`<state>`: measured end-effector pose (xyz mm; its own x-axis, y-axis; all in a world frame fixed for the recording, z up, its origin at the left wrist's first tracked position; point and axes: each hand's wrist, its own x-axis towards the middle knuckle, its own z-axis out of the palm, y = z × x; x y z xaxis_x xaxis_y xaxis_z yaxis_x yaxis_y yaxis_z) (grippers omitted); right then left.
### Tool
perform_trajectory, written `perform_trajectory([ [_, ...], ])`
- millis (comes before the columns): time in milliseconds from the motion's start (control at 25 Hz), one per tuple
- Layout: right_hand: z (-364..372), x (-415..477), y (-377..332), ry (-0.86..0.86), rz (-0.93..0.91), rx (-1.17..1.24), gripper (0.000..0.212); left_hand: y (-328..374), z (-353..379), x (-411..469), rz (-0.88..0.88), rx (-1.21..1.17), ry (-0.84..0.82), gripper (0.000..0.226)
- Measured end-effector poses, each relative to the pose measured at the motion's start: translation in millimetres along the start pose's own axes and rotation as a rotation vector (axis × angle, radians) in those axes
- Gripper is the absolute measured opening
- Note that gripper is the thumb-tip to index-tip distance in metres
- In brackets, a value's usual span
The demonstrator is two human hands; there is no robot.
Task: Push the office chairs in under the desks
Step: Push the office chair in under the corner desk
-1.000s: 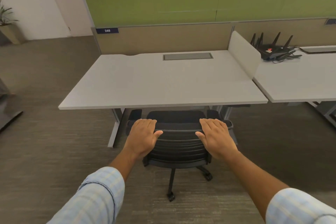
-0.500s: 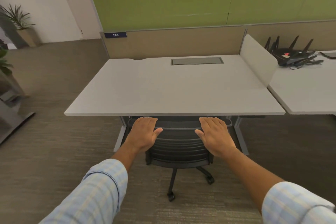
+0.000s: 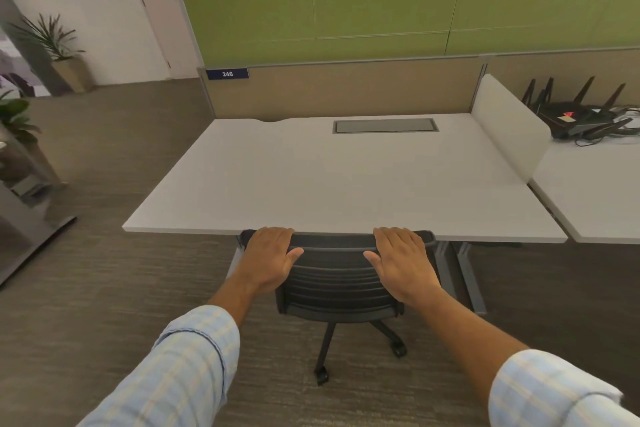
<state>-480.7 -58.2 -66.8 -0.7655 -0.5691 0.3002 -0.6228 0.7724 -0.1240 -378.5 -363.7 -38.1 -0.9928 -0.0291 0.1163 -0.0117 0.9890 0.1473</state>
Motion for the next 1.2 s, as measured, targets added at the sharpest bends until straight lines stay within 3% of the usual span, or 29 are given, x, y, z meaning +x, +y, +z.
perform_trajectory([
  [360,8,-3,-8,-0.057,0.046,-0.046,0.076,1,7,-8,-0.011,0.010,0.055,0.062],
  [720,-6,-49,-22,-0.191,0.109,-0.094,0.087,51,16,-39,-0.065,0.109,0.009,0.097],
  [1200,-41,-214,-12,-0.206,0.352,-0.106,0.089,163,37,-96,0.250,0.148,-0.012,0.094],
])
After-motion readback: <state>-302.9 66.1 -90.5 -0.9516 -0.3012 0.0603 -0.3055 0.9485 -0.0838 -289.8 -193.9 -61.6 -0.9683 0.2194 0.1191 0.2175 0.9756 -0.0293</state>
